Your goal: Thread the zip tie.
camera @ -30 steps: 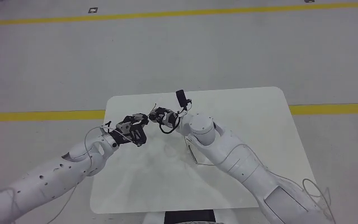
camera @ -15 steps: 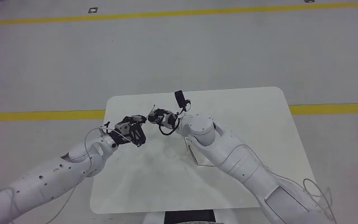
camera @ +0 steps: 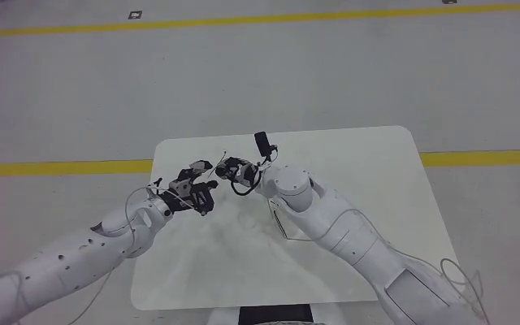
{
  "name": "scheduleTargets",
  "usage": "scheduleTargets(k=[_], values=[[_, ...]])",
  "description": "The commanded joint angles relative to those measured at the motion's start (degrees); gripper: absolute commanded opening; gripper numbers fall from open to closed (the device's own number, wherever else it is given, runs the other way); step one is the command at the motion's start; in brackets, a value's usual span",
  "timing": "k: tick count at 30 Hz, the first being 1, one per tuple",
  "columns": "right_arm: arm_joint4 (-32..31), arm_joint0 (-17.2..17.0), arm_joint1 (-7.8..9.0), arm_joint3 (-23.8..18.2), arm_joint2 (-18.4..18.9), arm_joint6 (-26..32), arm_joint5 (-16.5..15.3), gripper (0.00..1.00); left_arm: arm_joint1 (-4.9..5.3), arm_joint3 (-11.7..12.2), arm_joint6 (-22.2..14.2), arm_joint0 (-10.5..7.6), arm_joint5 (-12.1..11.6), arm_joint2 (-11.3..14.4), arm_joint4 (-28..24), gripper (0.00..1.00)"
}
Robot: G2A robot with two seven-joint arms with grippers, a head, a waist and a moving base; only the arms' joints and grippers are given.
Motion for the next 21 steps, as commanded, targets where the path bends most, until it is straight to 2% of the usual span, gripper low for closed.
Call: scheduleTargets(k=[1,21], values=[[0.1,0.1,-0.02,0.1,-0.3,0.0,0.0,0.00,-0.06,0.2,0.1,-0.13,0.1,0.1,0.0,0.48],[0.6,1.4,0.01,1.3,-2.5,-2.1,0.0,0.00,-0.73,0.4,0.4,-0.34,0.5,0.6,0.0,0.28]])
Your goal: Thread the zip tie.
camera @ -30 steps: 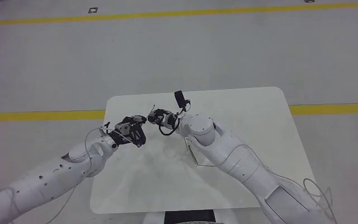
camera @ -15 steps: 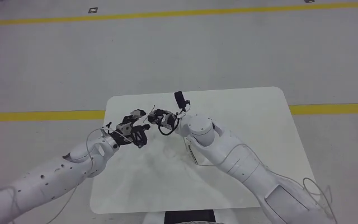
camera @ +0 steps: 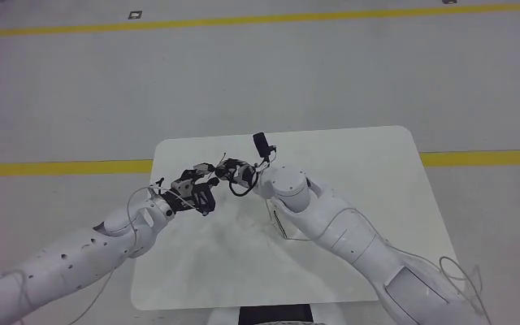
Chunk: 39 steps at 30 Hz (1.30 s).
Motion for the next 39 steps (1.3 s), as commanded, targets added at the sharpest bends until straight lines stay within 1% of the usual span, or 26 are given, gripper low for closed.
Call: scheduleTargets(k=[1,8,10,15,18,20,27,32,37,39], values=[[-0.1,0.1,0.05,0.1,-0.2,-0.1,0.0,0.00,-0.03,0.0,-0.1,0.04,0.1,0.0,0.0,0.28],[0.1,0.5,0.27,0.1,-0.9,-0.3,0.0,0.00,-0.16,0.0,-0.3,0.00,0.2,0.2,0.0,0.19],[0.2,0.6,0.36,0.1,-1.0,-0.4,0.0,0.00,-0.22,0.0,-0.3,-0.05,0.2,0.3,0.0,0.14],[0.5,0.7,0.56,-0.1,-1.2,-0.5,0.0,0.00,-0.35,0.1,-0.5,-0.28,-0.1,0.5,0.0,0.06],[0.7,0.8,0.68,-0.2,-1.3,-0.5,0.0,0.00,-0.39,0.1,-0.8,-0.52,-0.2,0.7,0.0,0.08],[0.9,0.8,0.76,-0.3,-1.4,-0.6,0.0,0.00,-0.40,0.3,-1.0,-0.71,-0.2,0.9,0.0,0.11],[1.5,0.9,0.99,-0.5,-1.5,-0.7,0.0,0.00,-0.39,0.4,-1.6,-1.48,-0.1,1.7,0.0,0.13],[1.9,1.0,1.14,-0.5,-1.6,-0.7,0.0,0.00,-0.49,0.6,-2.0,-1.91,0.0,2.4,0.0,0.10],[2.1,1.2,1.26,-0.3,-1.8,-0.5,0.0,0.00,-0.73,1.1,-2.2,-1.96,-0.1,2.4,0.0,0.01],[2.1,1.4,1.29,-0.2,-2.0,-0.2,0.0,0.00,-0.82,1.1,-2.3,-1.98,-0.2,2.4,0.0,0.00]])
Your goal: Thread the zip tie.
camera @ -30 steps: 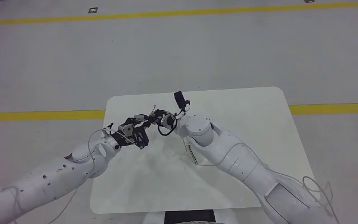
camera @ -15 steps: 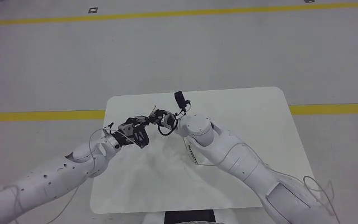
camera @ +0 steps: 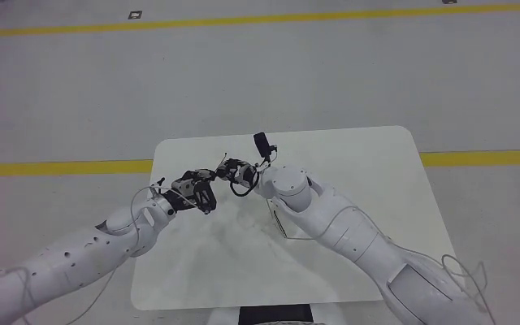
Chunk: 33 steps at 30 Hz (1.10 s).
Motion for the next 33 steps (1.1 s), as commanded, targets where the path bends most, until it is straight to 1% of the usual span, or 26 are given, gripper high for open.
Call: scheduleTargets(k=[1,8,16,17,18,19,21,22,23,24,28,33], values=[[0.1,0.2,0.02,0.3,-0.2,0.3,0.0,0.00,-0.08,0.1,0.0,-0.05,-0.1,0.0,0.0,0.00],[0.7,0.7,0.05,0.8,-0.9,0.4,0.0,0.00,-0.31,0.7,0.1,-0.12,-0.3,0.0,0.0,0.00],[1.3,0.8,0.19,0.6,-1.2,-0.2,0.0,0.00,-0.33,1.0,0.5,-0.08,0.0,0.0,0.0,0.00],[1.3,0.8,0.21,0.5,-1.2,-0.3,0.0,0.08,-0.33,1.0,0.6,-0.07,0.0,0.0,0.0,0.00],[1.4,0.8,0.24,0.5,-1.2,-0.4,0.0,0.22,-0.31,0.9,0.6,-0.05,0.1,0.0,0.0,0.00],[1.5,0.8,0.25,0.5,-1.2,-0.4,0.0,0.31,-0.30,0.9,0.7,-0.01,0.1,0.0,0.0,0.00],[1.6,0.8,0.29,0.4,-1.3,-0.6,0.0,0.36,-0.28,0.9,0.7,0.06,0.2,0.0,0.0,0.00],[1.6,0.8,0.30,0.4,-1.3,-0.6,0.0,0.41,-0.26,0.8,0.8,0.09,0.3,0.0,0.0,0.00],[1.7,0.8,0.31,0.4,-1.4,-0.7,0.0,0.44,-0.24,0.8,0.9,0.12,0.3,0.0,0.0,0.00],[1.7,0.8,0.32,0.4,-1.4,-0.7,0.0,0.46,-0.22,0.7,0.9,0.17,0.4,0.0,0.0,0.00],[2.0,0.9,0.37,0.5,-1.6,-0.9,0.0,0.43,-0.18,0.5,1.2,0.44,0.4,-0.1,0.0,0.00],[2.2,1.1,0.47,0.5,-1.7,-1.2,0.0,0.44,-0.21,0.2,1.5,0.93,0.4,-0.5,0.0,0.00]])
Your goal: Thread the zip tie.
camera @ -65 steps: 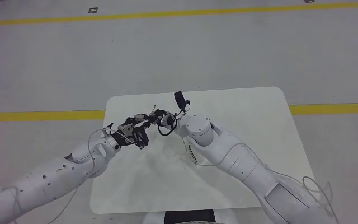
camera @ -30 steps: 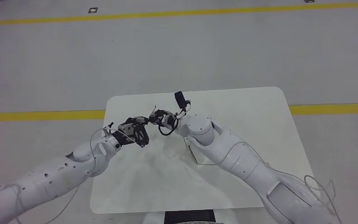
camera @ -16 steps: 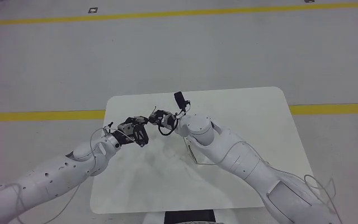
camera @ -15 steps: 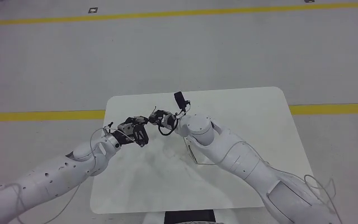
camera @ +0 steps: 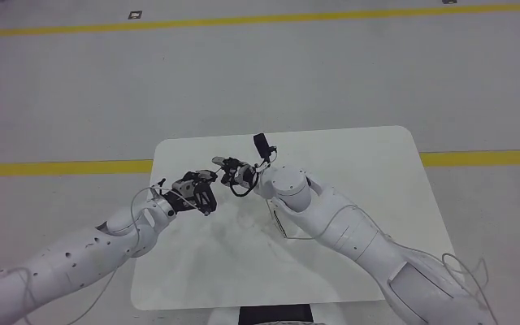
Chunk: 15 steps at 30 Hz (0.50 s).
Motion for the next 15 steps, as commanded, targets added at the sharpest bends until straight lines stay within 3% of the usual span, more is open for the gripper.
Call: scheduleTargets(k=[1,10,14,15], values=[[0.1,0.0,0.07,0.0,0.1,-0.1,0.0,0.44,-0.04,-0.1,0.2,0.43,0.1,-0.4,-0.3,0.00],[0.4,-0.5,0.92,-0.3,1.3,-0.6,0.0,0.48,0.10,0.7,2.7,2.66,-0.6,-2.9,-3.4,0.00],[0.3,-0.7,1.25,-0.8,1.6,-0.8,0.0,0.80,0.25,0.7,4.0,3.61,-0.9,-4.0,-4.5,0.00],[0.3,-0.8,1.32,-0.9,1.6,-0.9,0.0,0.96,0.29,0.6,4.5,3.85,-1.1,-4.2,-5.0,0.00]])
